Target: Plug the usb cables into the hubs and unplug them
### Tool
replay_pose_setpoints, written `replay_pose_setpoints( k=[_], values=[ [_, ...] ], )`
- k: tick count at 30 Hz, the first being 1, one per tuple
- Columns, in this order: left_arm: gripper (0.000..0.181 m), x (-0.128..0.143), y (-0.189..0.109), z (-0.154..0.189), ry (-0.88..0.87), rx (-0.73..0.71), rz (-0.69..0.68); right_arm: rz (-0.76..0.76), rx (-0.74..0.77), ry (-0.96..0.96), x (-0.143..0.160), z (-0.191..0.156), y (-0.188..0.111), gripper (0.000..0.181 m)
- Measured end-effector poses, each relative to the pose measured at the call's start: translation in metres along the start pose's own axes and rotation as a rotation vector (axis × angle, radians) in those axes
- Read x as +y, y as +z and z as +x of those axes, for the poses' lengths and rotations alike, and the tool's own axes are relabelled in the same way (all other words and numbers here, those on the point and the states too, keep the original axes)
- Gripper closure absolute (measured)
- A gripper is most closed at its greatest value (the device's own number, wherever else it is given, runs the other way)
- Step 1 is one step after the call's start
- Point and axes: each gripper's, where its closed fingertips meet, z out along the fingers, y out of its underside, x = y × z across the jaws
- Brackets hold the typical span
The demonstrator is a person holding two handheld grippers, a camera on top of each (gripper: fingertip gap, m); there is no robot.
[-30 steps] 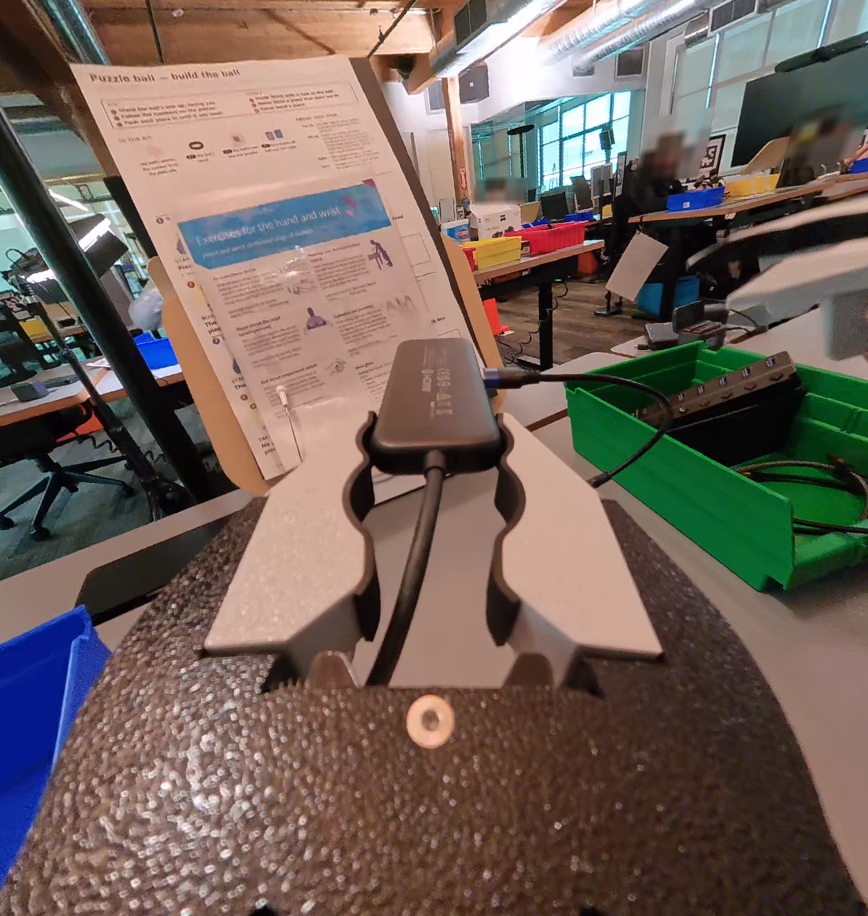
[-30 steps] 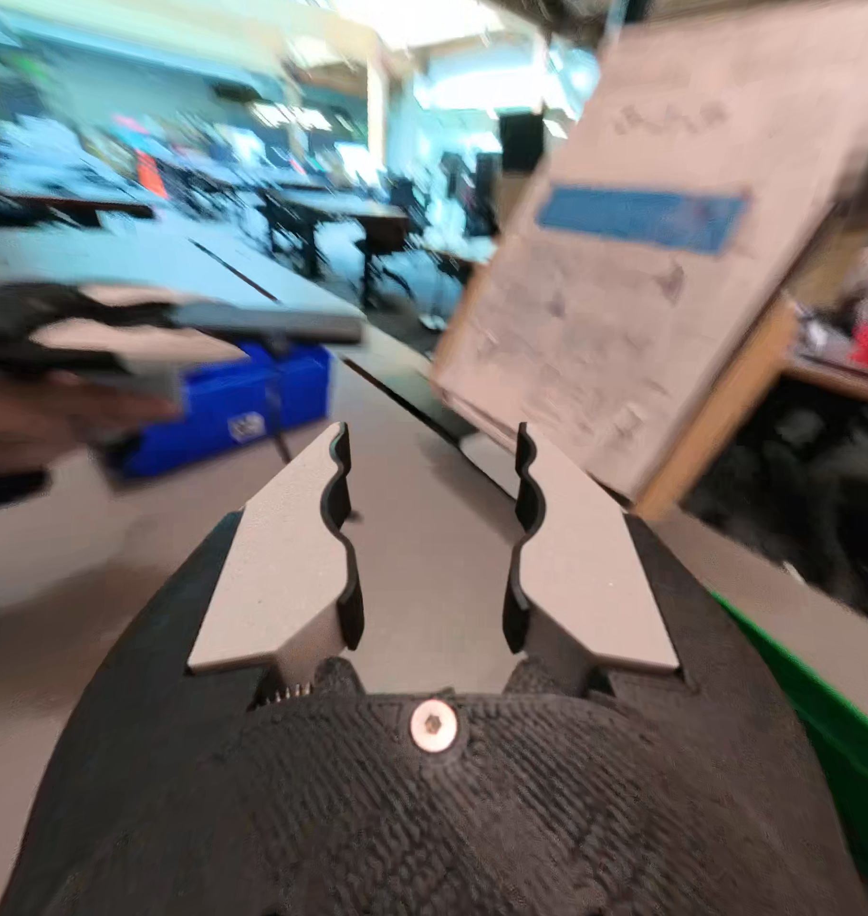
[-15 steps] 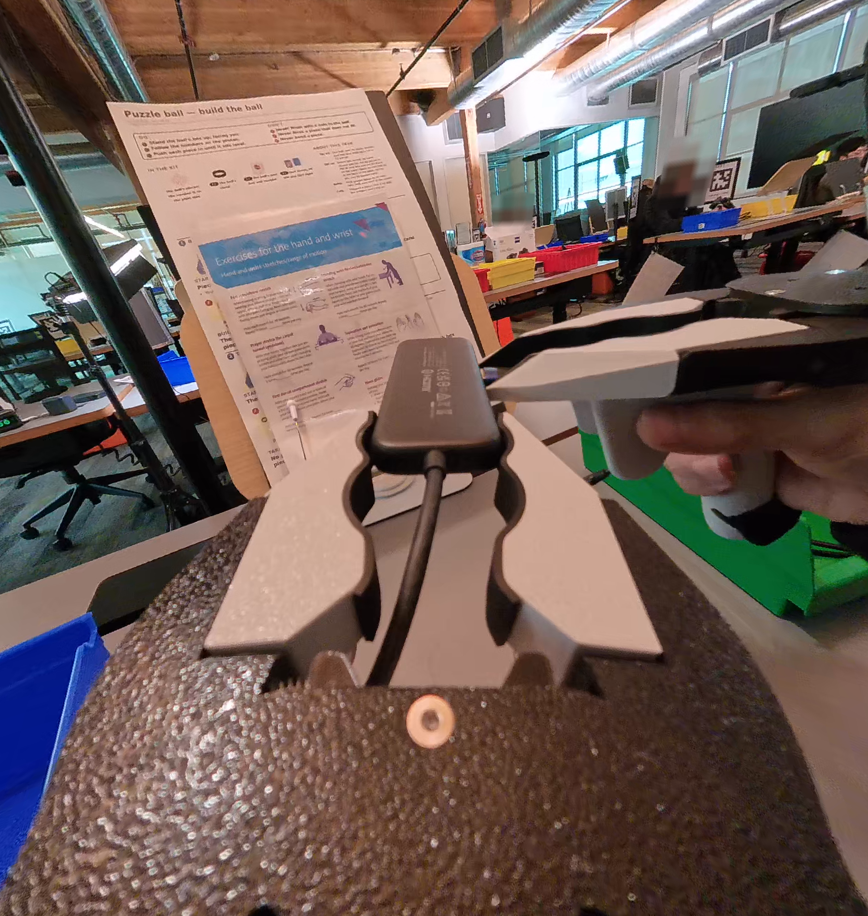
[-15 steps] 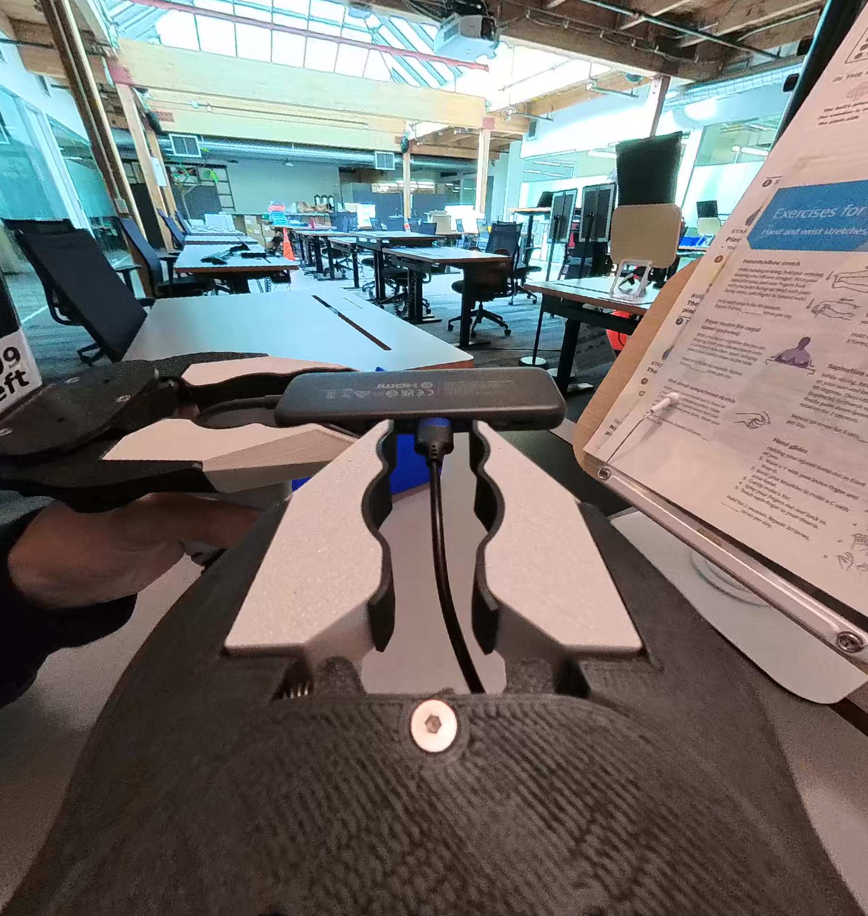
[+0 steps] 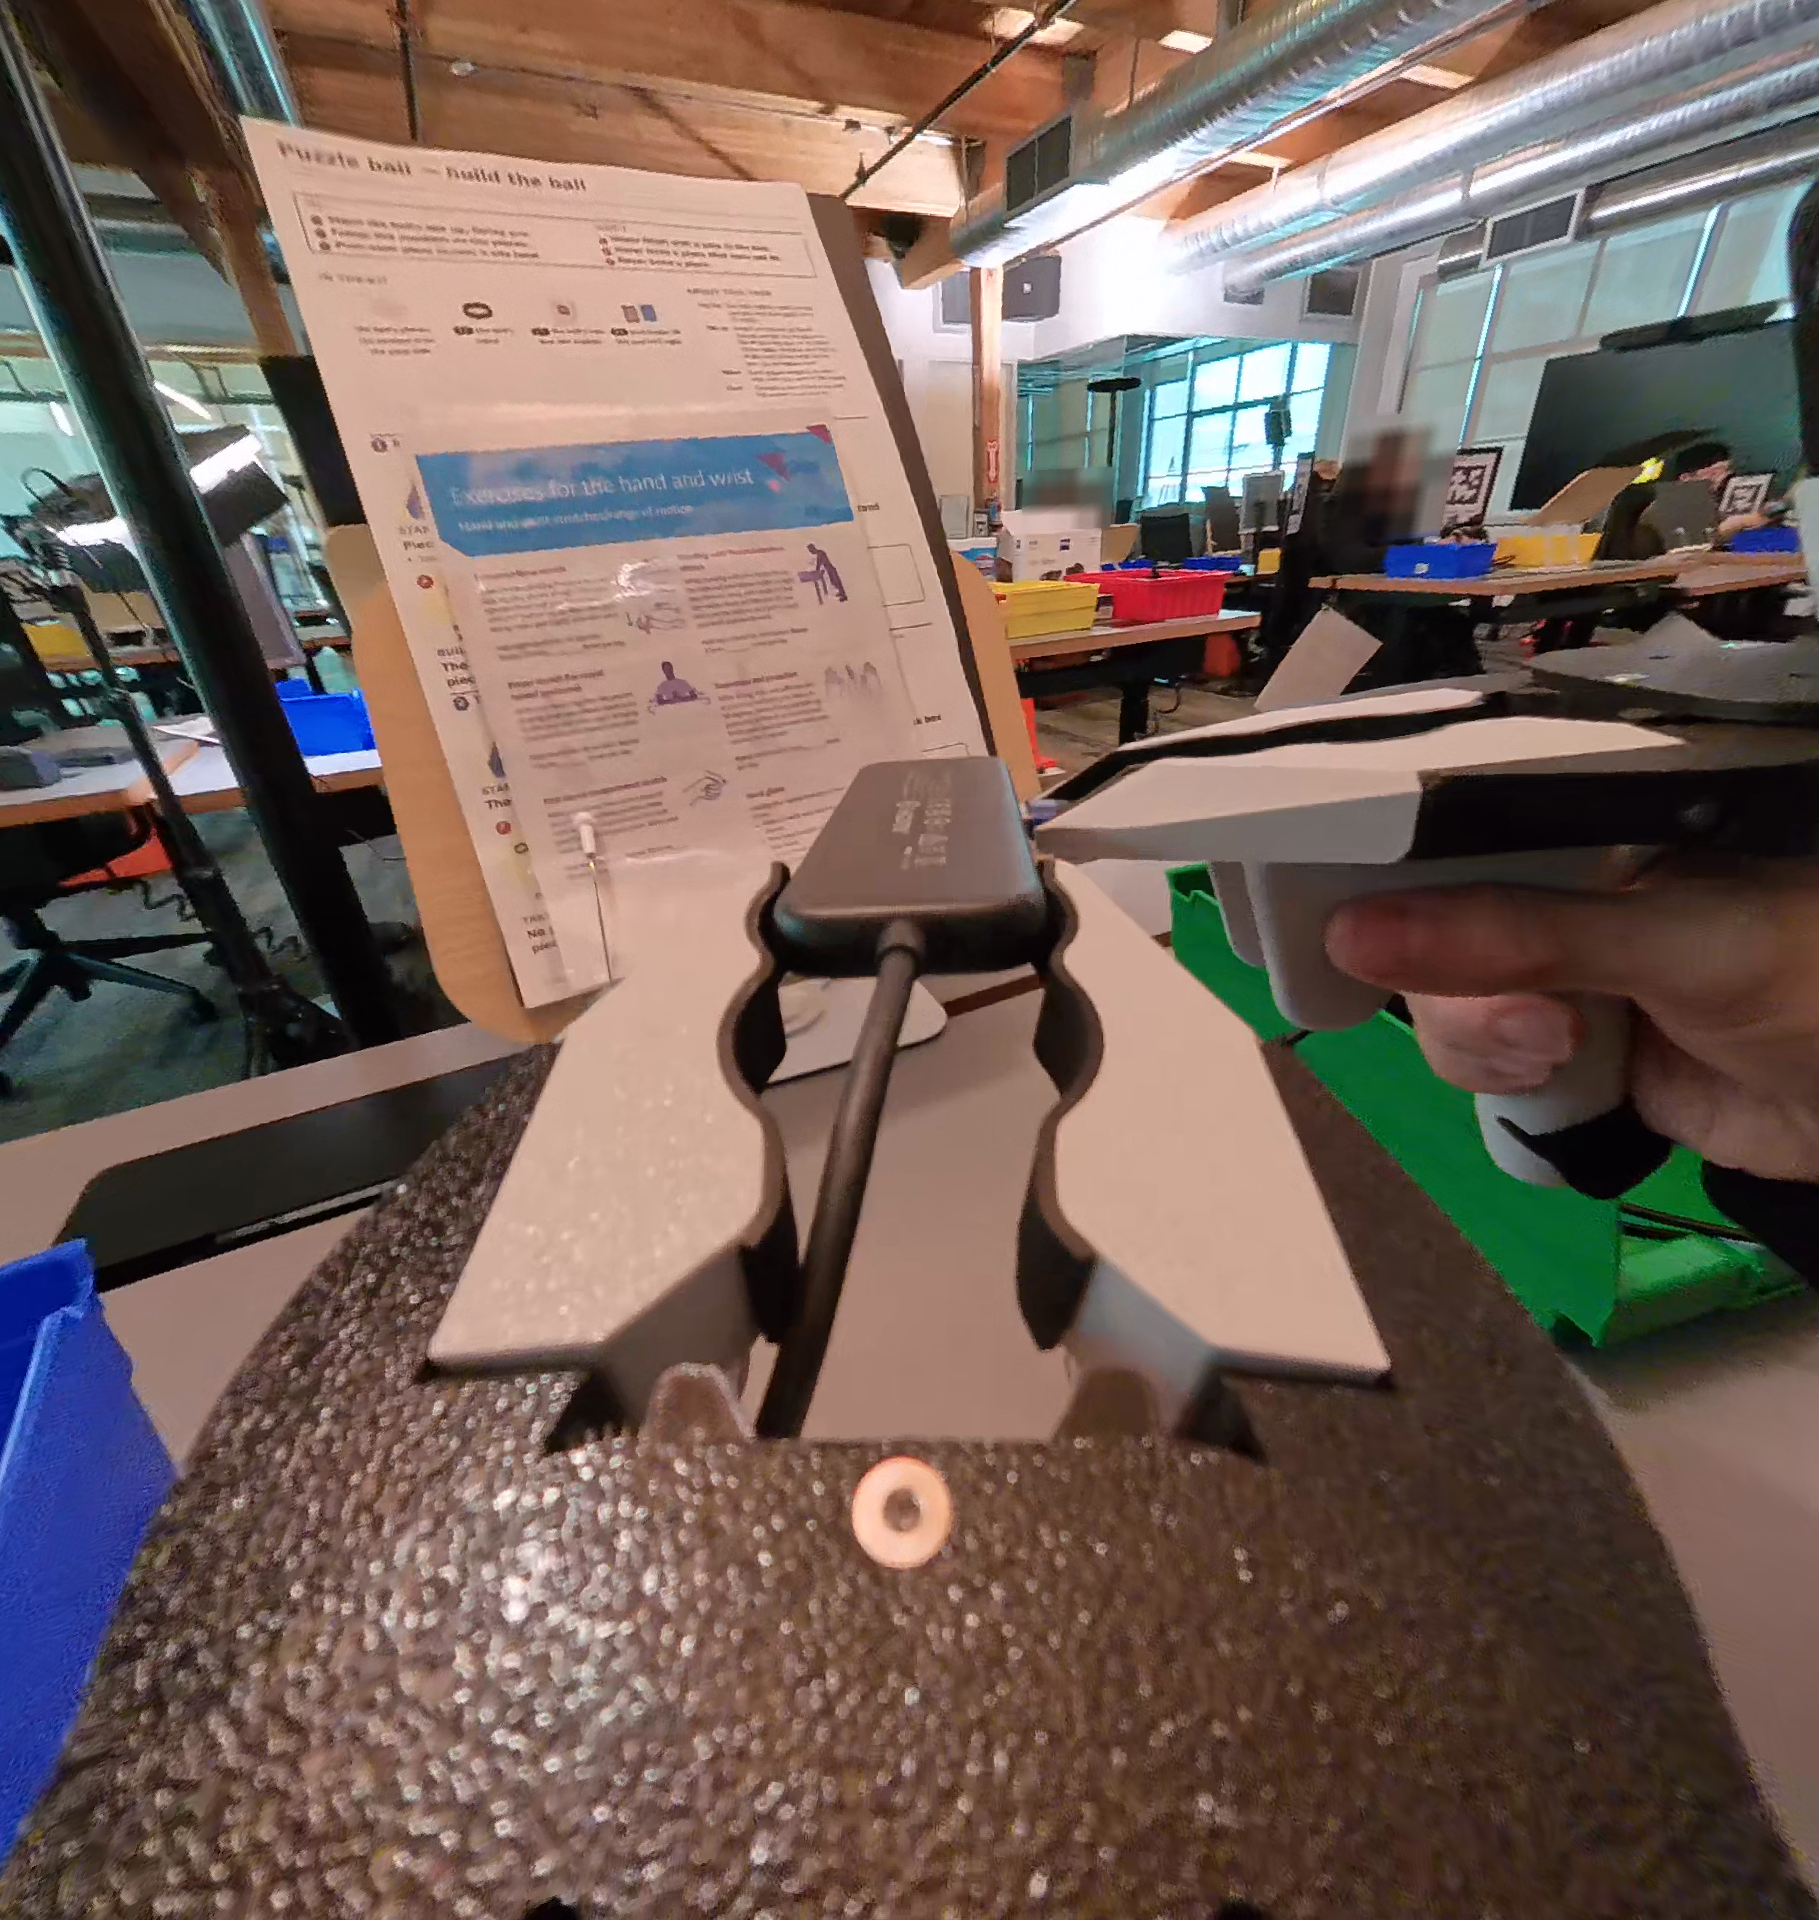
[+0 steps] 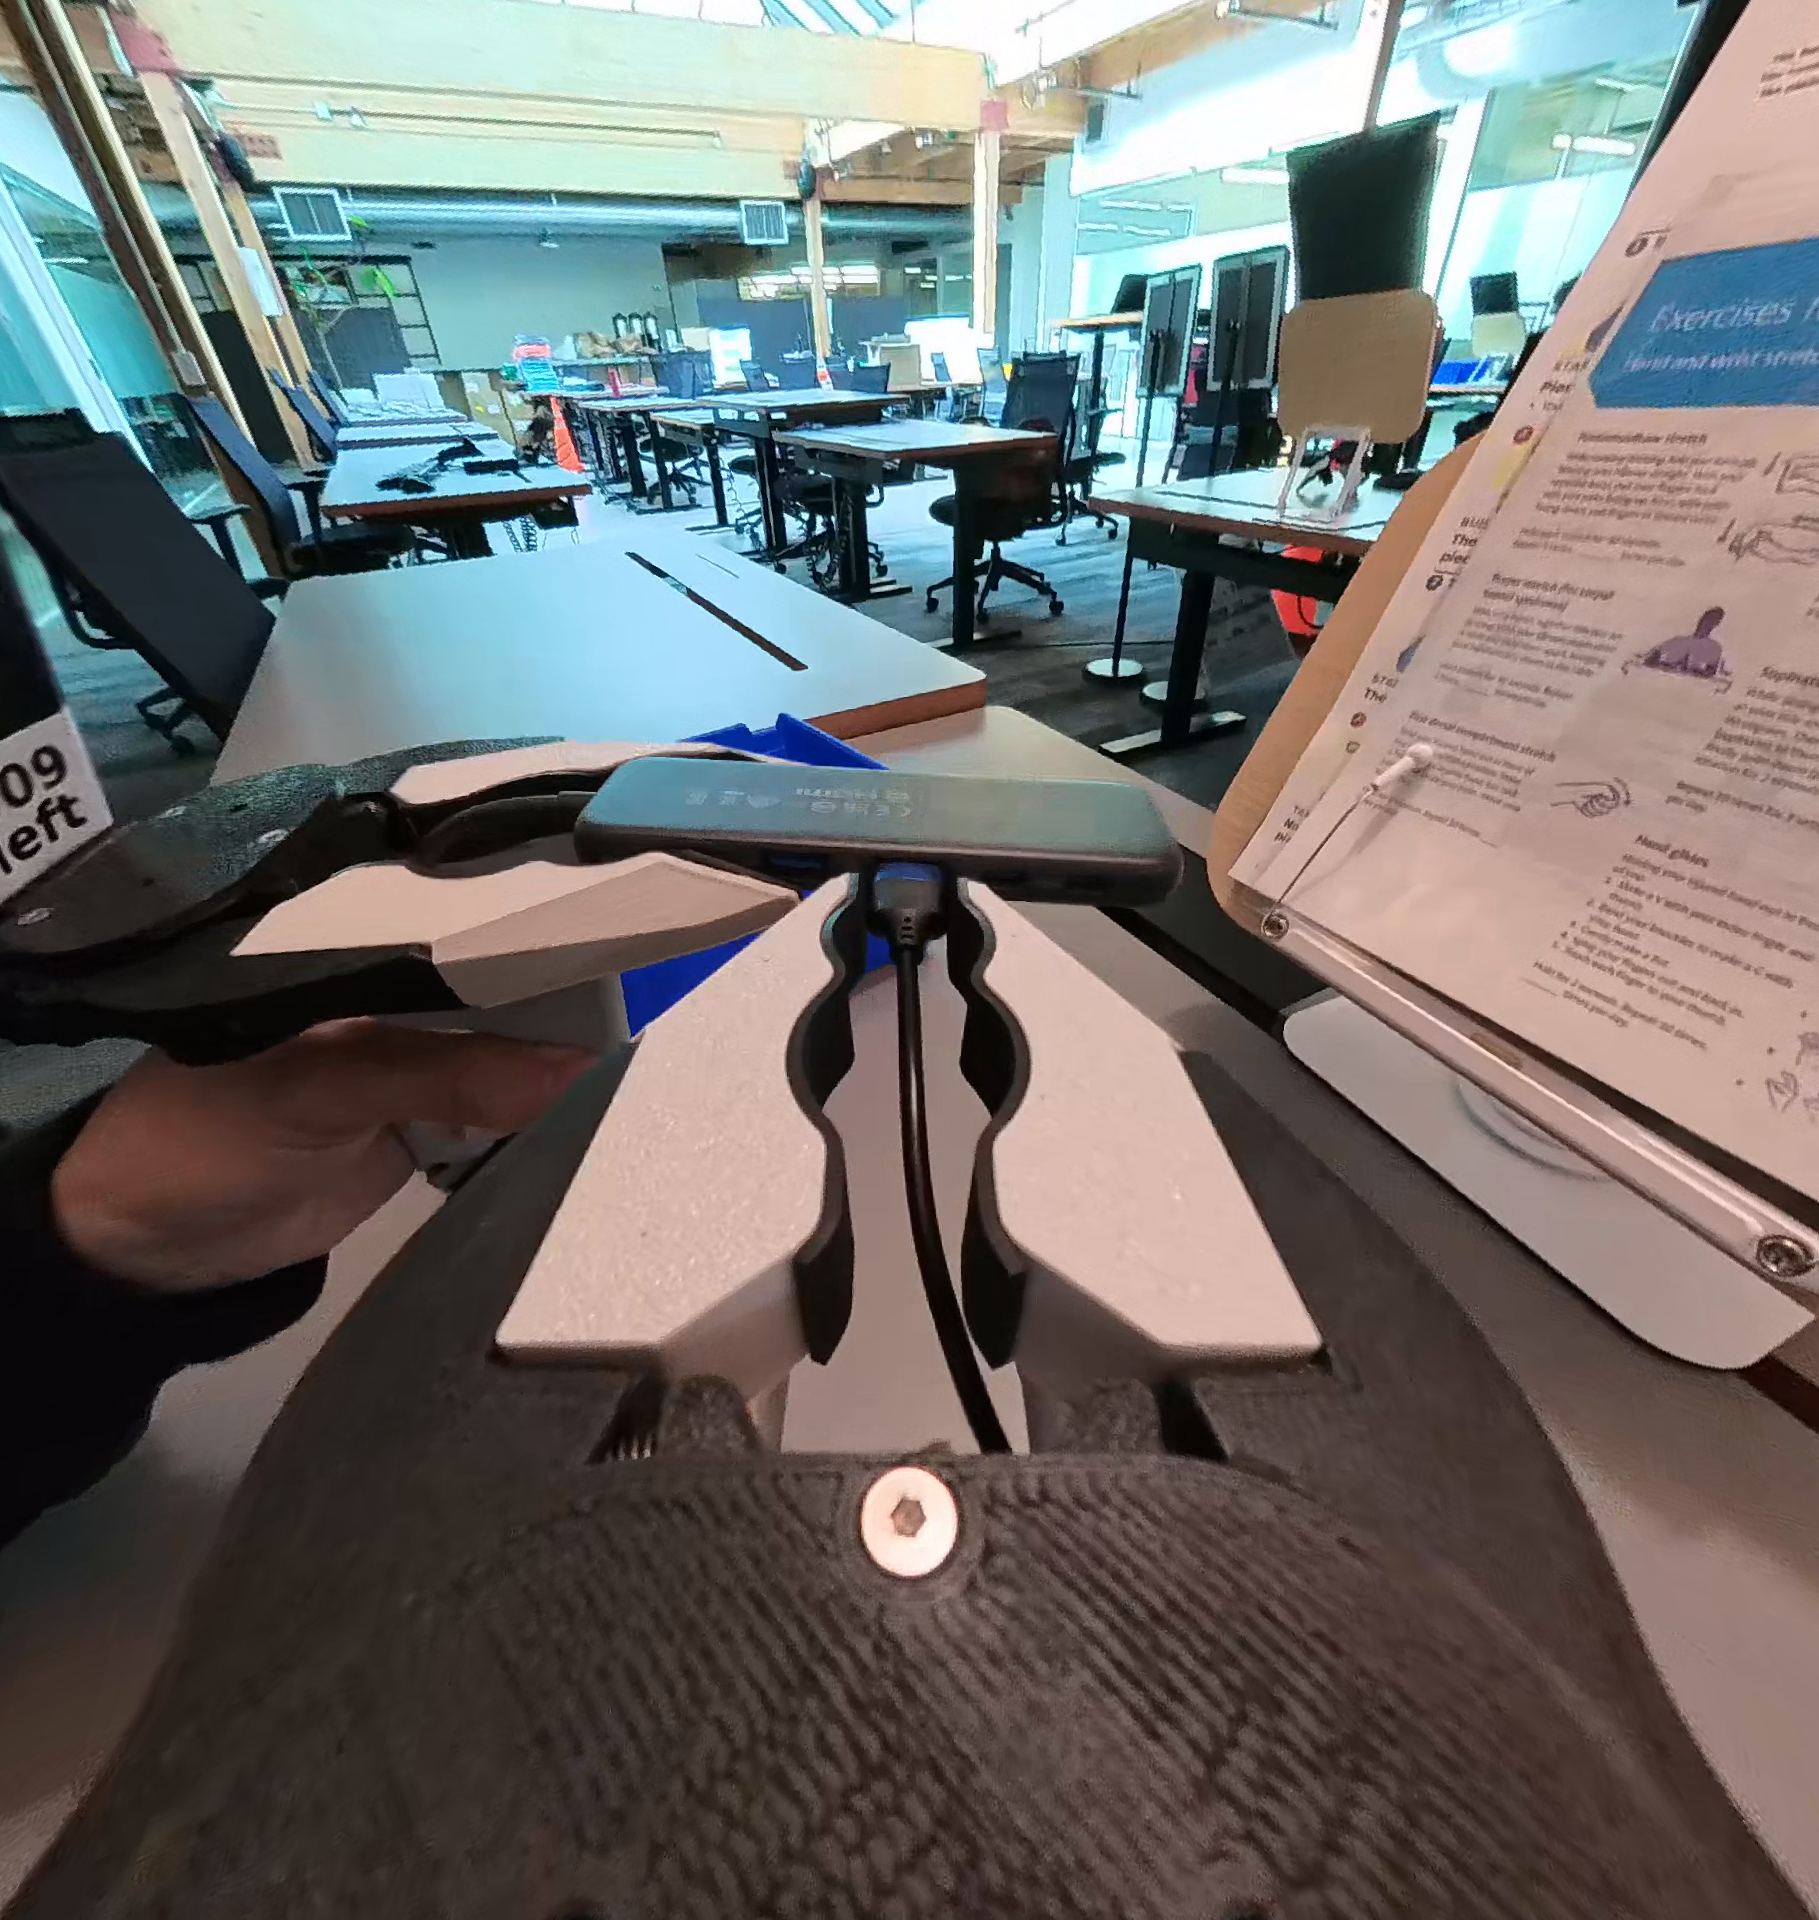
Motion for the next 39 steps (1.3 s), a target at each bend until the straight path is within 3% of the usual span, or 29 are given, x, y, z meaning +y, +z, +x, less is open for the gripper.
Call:
replay_pose_setpoints(
  k=[2,5,7,9,13,17,20,25,27,29,31,36,39],
  values=[
    [0.137,-0.002,0.001,0.001,0.009,-0.007,-0.001,-0.014,0.010,-0.010,-0.001,0.001,-0.006,0.167],
    [0.137,-0.013,-0.014,-0.065,0.020,-0.259,0.042,-0.018,0.146,-0.084,-0.013,0.031,-0.043,0.167],
    [0.136,-0.027,-0.022,-0.079,-0.083,-0.191,0.070,0.019,0.144,-0.076,-0.026,0.041,-0.075,0.167],
    [0.137,-0.038,-0.027,-0.075,0.006,-0.180,0.068,0.019,0.153,-0.043,-0.030,0.051,-0.106,0.167],
    [0.137,-0.038,-0.027,-0.046,0.097,-0.107,0.050,-0.087,0.262,0.029,-0.007,0.077,-0.167,0.167],
    [0.136,-0.023,-0.017,-0.028,0.046,-0.031,0.021,-0.195,0.237,0.216,0.041,0.091,-0.209,0.167],
    [0.136,-0.018,-0.012,-0.017,0.022,0.015,0.010,-0.261,0.375,0.316,0.073,0.123,-0.234,0.167],
    [0.137,-0.009,-0.008,-0.009,0.021,0.040,-0.018,-0.336,0.336,0.430,0.110,0.136,-0.220,0.163],
    [0.136,-0.006,-0.006,-0.006,0.010,0.056,-0.030,-0.408,0.341,0.426,0.123,0.139,-0.210,0.132],
    [0.136,-0.003,-0.004,-0.001,0.006,0.075,-0.043,-0.439,0.387,0.363,0.123,0.144,-0.207,0.114],
    [0.136,0.001,-0.003,0.006,0.018,0.114,-0.058,-0.391,0.337,0.276,0.107,0.136,-0.196,0.103],
    [0.136,-0.004,-0.010,0.048,0.064,0.404,0.025,-0.042,-0.218,0.274,0.030,0.047,-0.148,0.106],
    [0.137,-0.015,-0.020,0.062,0.207,0.504,0.146,0.047,-0.514,0.366,0.005,0.004,-0.129,0.107]
  ],
)
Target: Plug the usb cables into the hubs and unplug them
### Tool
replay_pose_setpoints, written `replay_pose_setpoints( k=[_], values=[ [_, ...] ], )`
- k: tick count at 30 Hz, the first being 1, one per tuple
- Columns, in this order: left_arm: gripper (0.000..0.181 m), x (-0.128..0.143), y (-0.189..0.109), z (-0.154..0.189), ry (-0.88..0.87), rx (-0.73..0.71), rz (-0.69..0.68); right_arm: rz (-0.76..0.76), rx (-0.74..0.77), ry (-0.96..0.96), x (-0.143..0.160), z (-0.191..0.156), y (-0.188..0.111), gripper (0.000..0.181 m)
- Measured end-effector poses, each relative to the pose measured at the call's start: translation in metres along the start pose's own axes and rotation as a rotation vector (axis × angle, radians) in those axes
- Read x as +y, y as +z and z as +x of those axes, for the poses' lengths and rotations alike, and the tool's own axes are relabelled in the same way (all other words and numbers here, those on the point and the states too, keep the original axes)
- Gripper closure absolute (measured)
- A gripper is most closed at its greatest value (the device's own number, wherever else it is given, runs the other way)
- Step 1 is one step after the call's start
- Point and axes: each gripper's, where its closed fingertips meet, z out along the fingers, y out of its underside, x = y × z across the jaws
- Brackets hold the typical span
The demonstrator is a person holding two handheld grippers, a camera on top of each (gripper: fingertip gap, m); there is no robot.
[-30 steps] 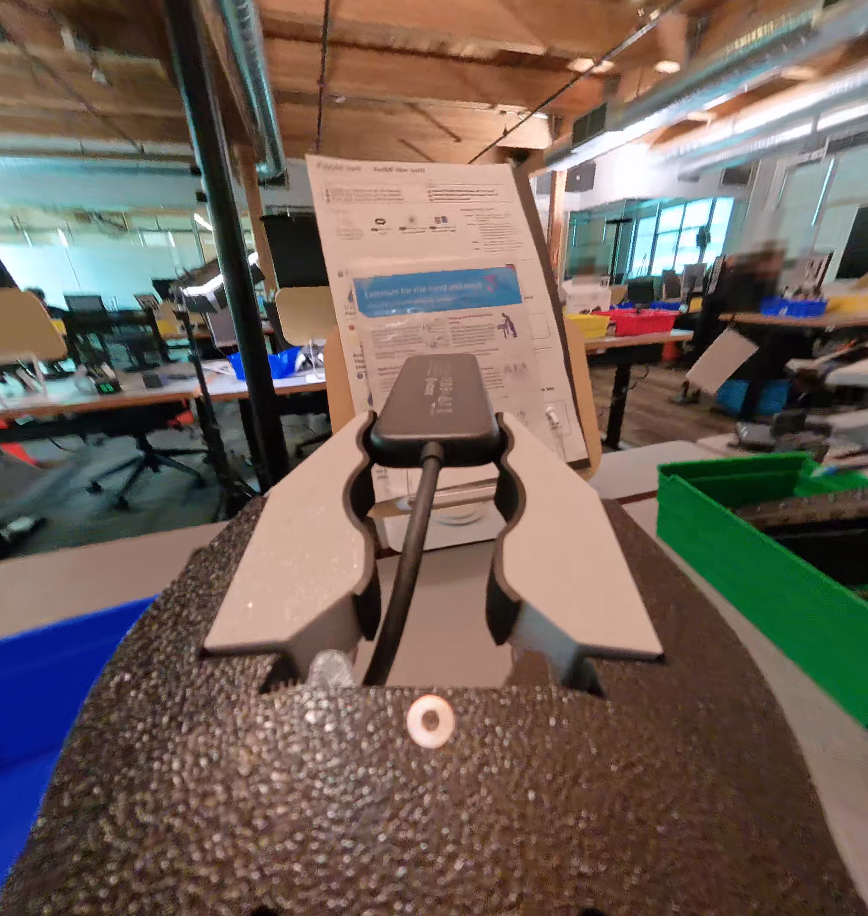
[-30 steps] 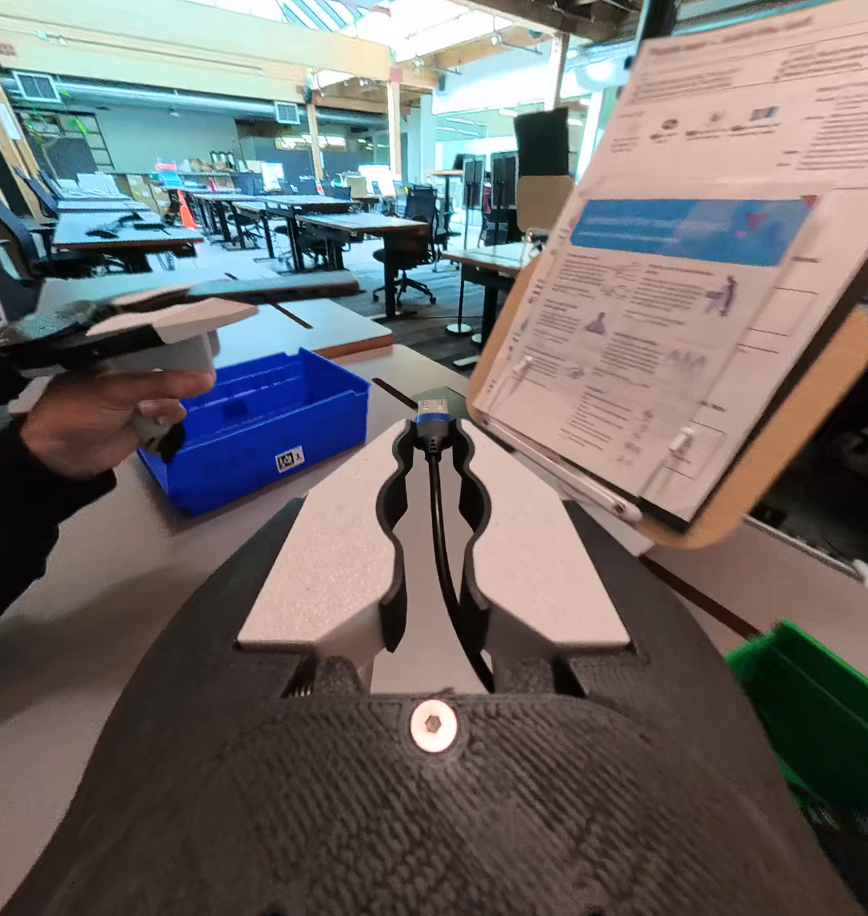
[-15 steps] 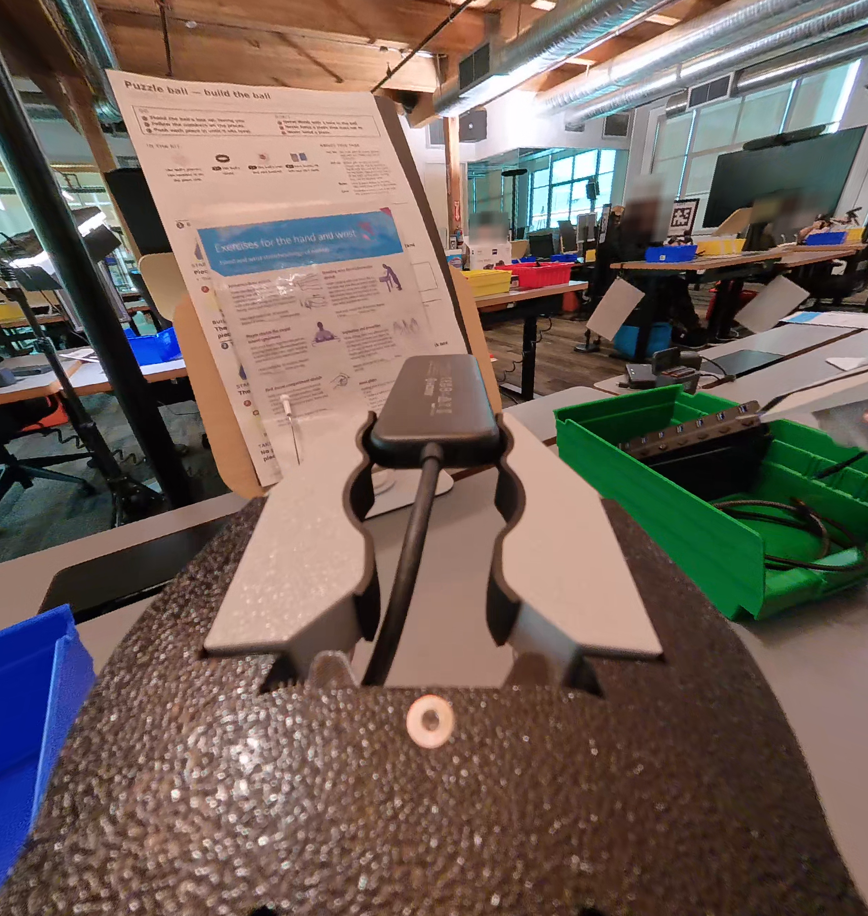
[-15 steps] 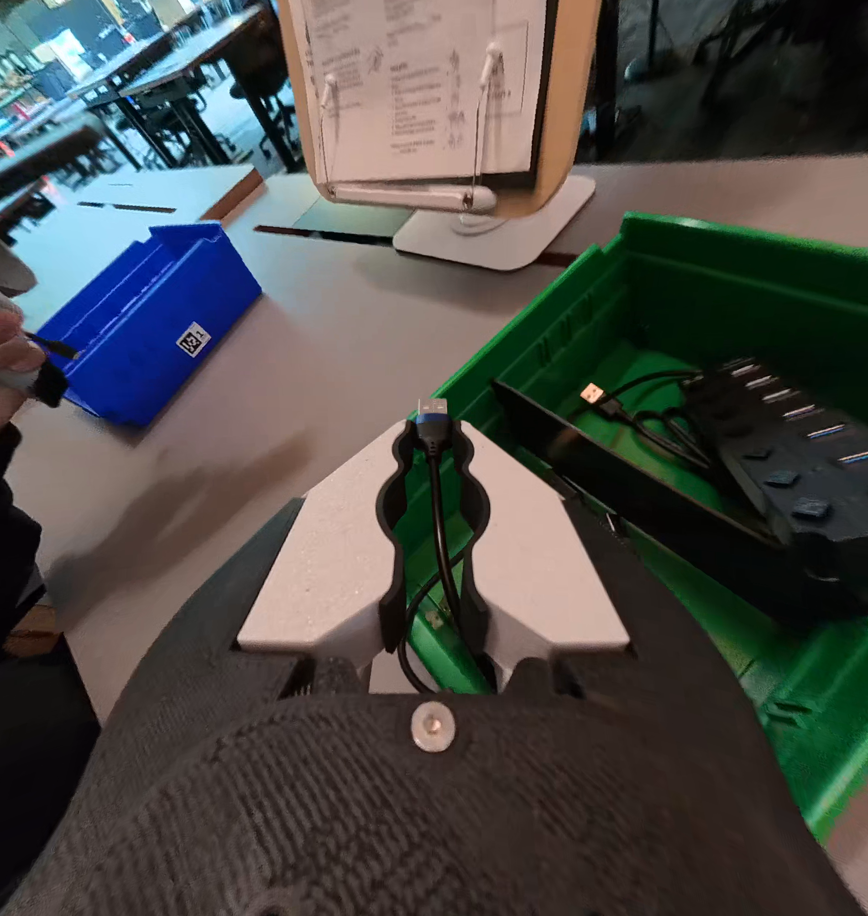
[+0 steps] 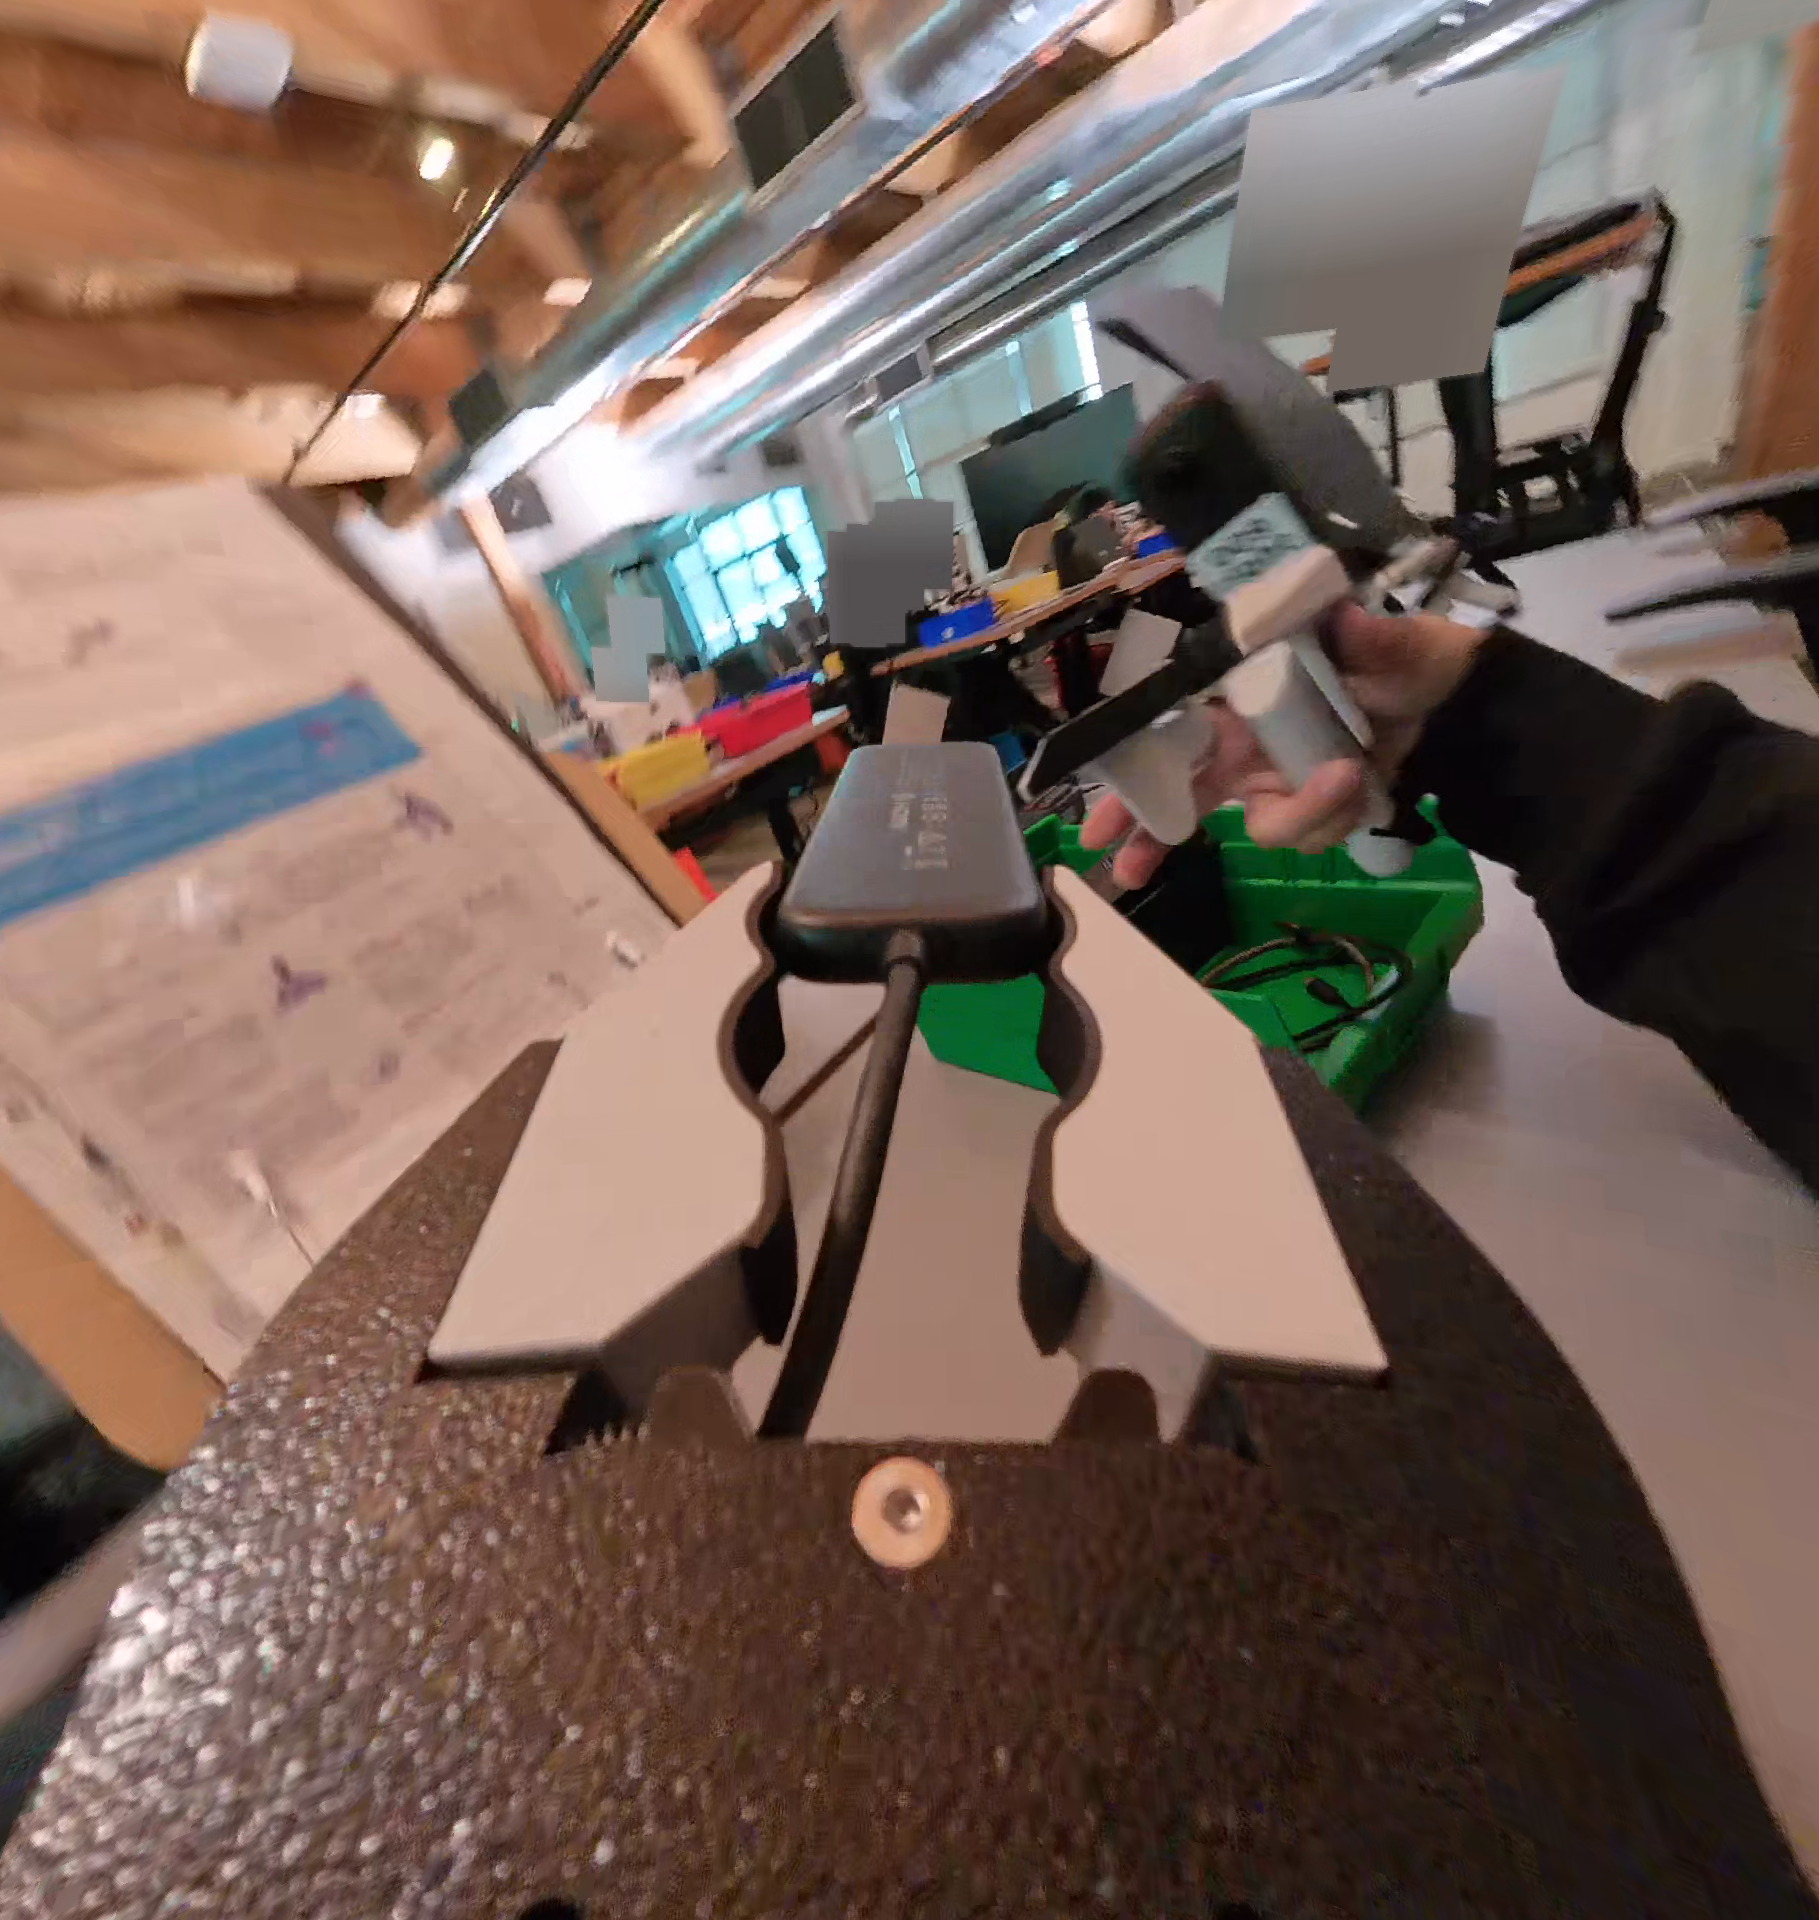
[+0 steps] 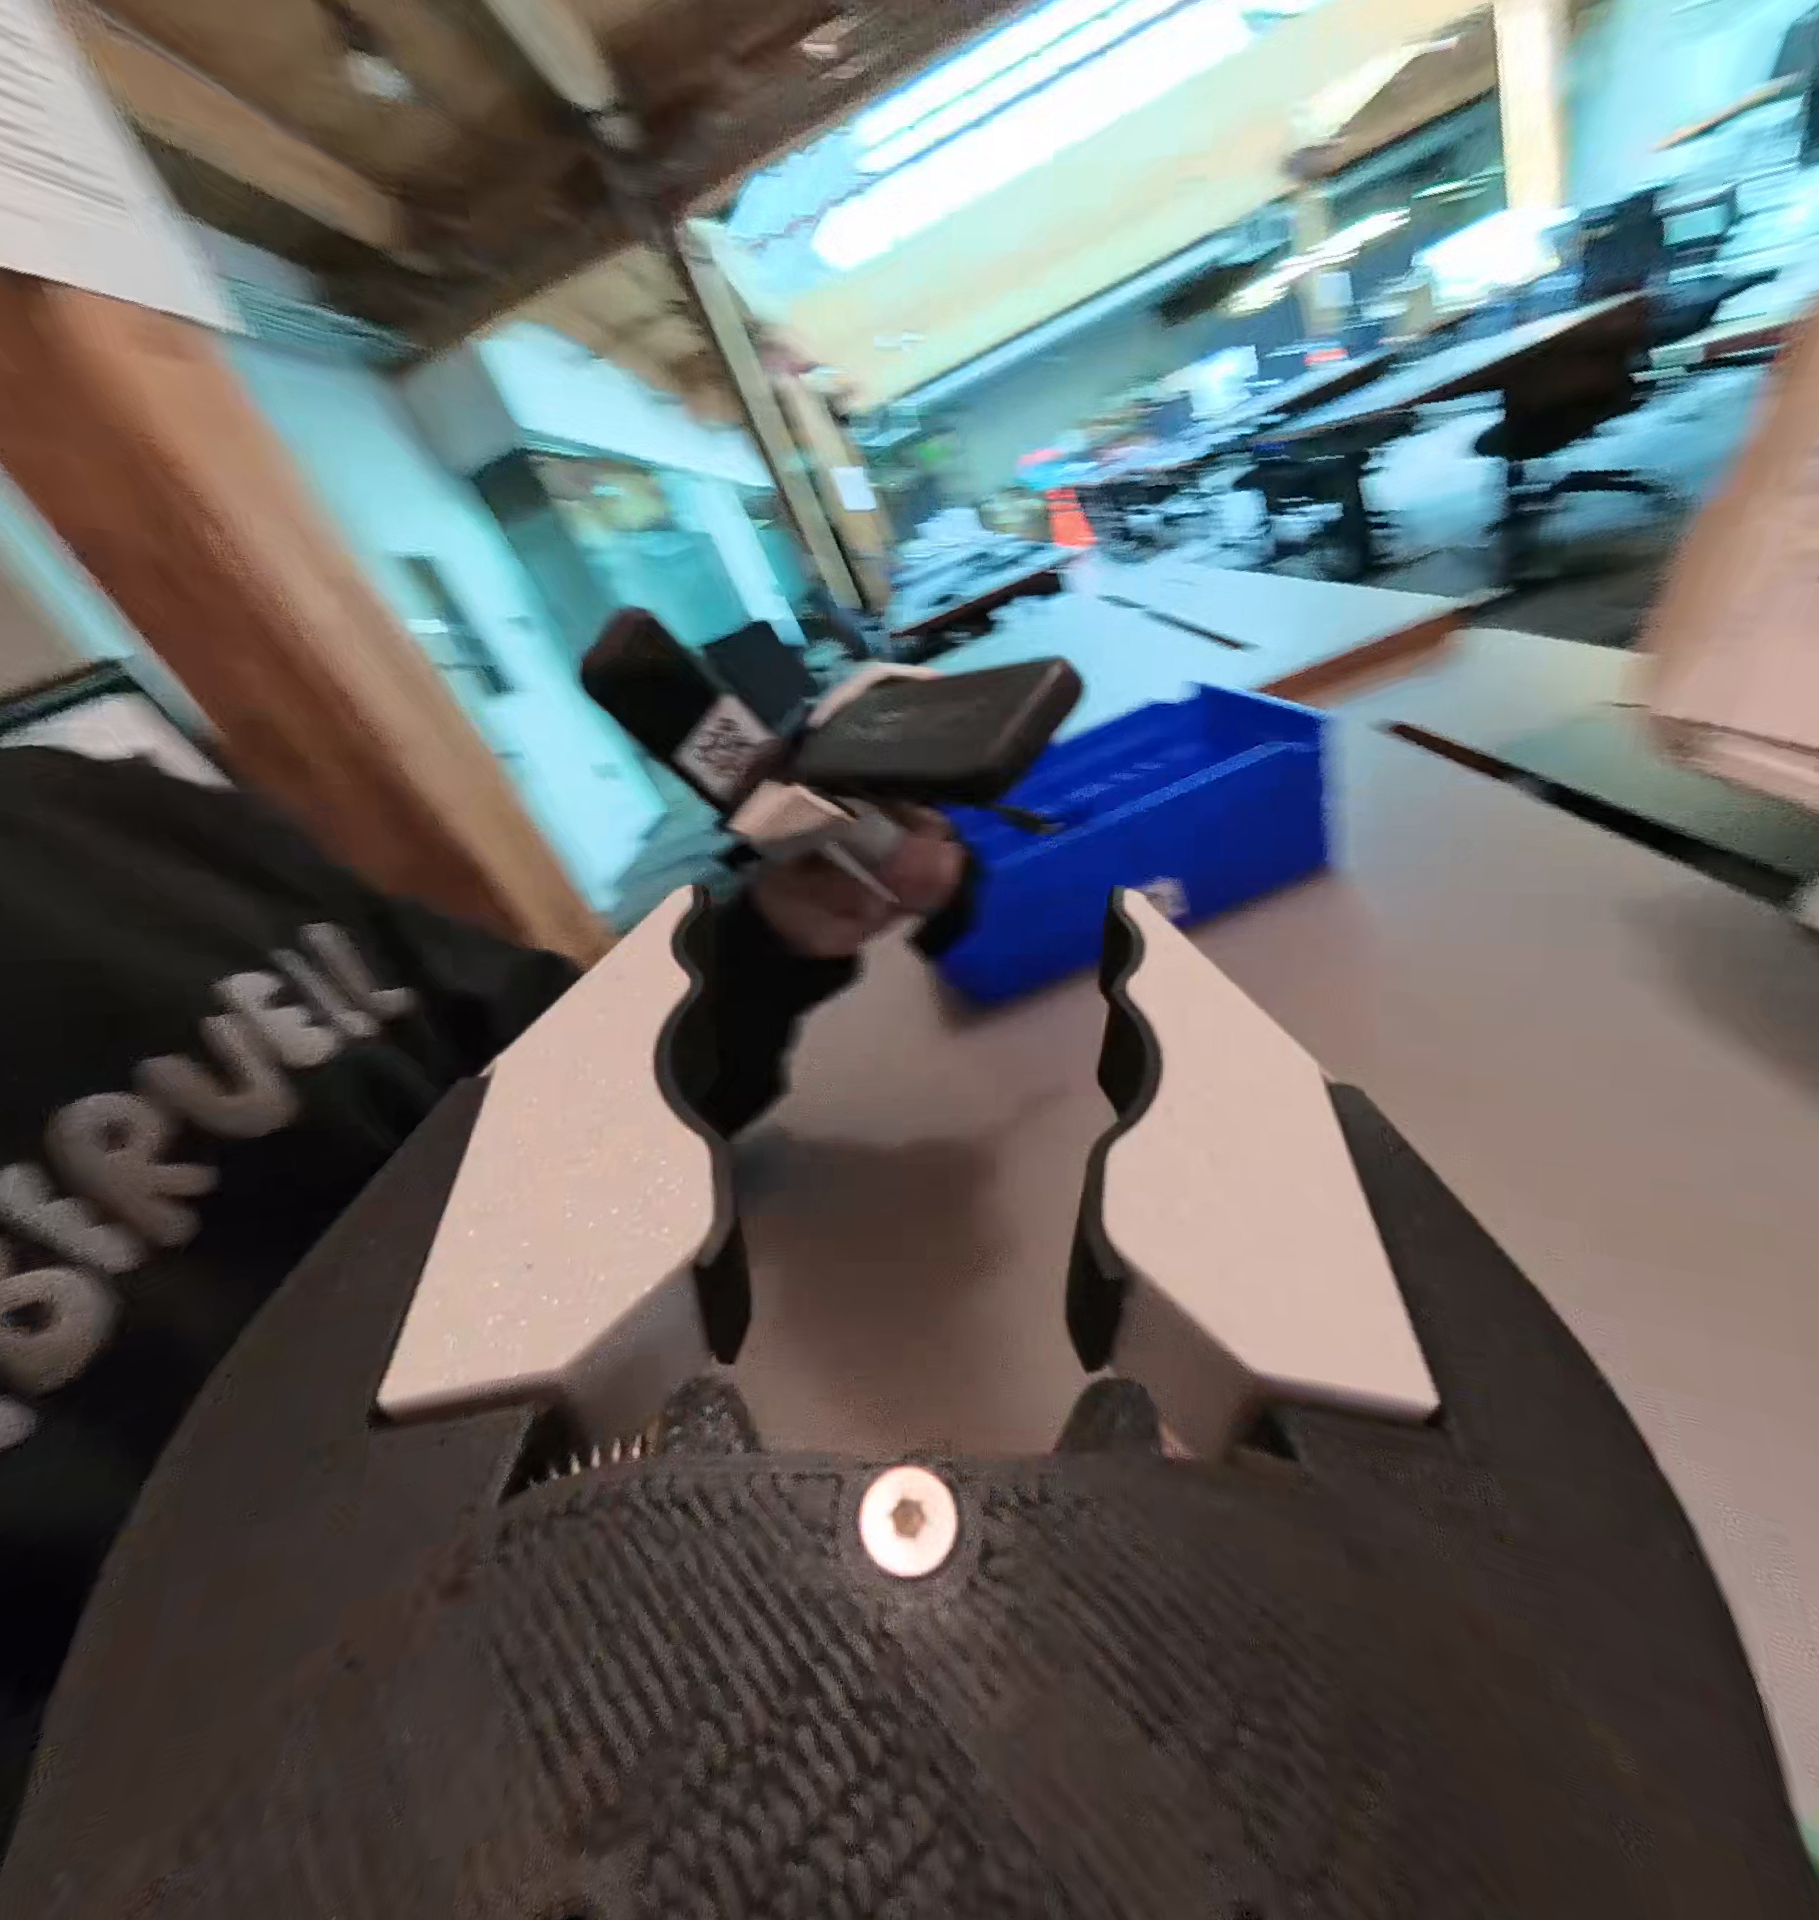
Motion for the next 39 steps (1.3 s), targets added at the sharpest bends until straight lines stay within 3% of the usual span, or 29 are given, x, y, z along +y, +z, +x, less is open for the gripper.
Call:
replay_pose_setpoints(
  k=[3,6,10,12,19,23,24,28,30,34,39],
  values=[
    [0.137,-0.007,-0.008,0.018,0.245,0.096,0.044,-0.070,-0.182,0.055,0.015,-0.014,0.035,0.108],
    [0.137,-0.002,-0.017,0.028,0.388,0.178,-0.002,-0.144,-0.314,0.106,0.035,-0.022,0.062,0.105],
    [0.137,0.004,-0.031,0.033,0.508,0.251,-0.069,-0.173,-0.439,0.189,0.045,-0.033,0.087,0.133],
    [0.137,0.005,-0.035,0.035,0.550,0.269,-0.096,-0.192,-0.460,0.207,0.050,-0.035,0.097,0.166],
    [0.136,0.014,-0.049,0.020,0.615,0.198,-0.183,-0.193,-0.441,0.167,0.054,-0.028,0.116,0.169],
    [0.093,0.006,-0.053,0.008,0.567,0.074,-0.183,-0.131,-0.317,0.128,0.045,-0.005,0.120,0.170],
    [0.089,-0.002,-0.055,0.007,0.566,0.043,-0.159,-0.098,-0.279,0.113,0.039,0.002,0.117,0.170],
    [0.087,-0.028,-0.064,0.002,0.570,-0.068,-0.092,0.012,-0.111,0.098,0.015,0.024,0.089,0.170],
    [0.087,-0.028,-0.068,0.006,0.503,-0.058,-0.083,-0.003,-0.027,0.053,0.007,0.029,0.064,0.170],
    [0.090,-0.001,-0.075,0.024,0.270,0.053,-0.117,-0.071,0.226,-0.089,-0.019,0.039,-0.008,0.170],
    [0.091,0.038,-0.090,0.062,0.003,0.231,-0.181,-0.201,0.651,-0.272,-0.046,0.079,-0.130,0.170]
  ],
)
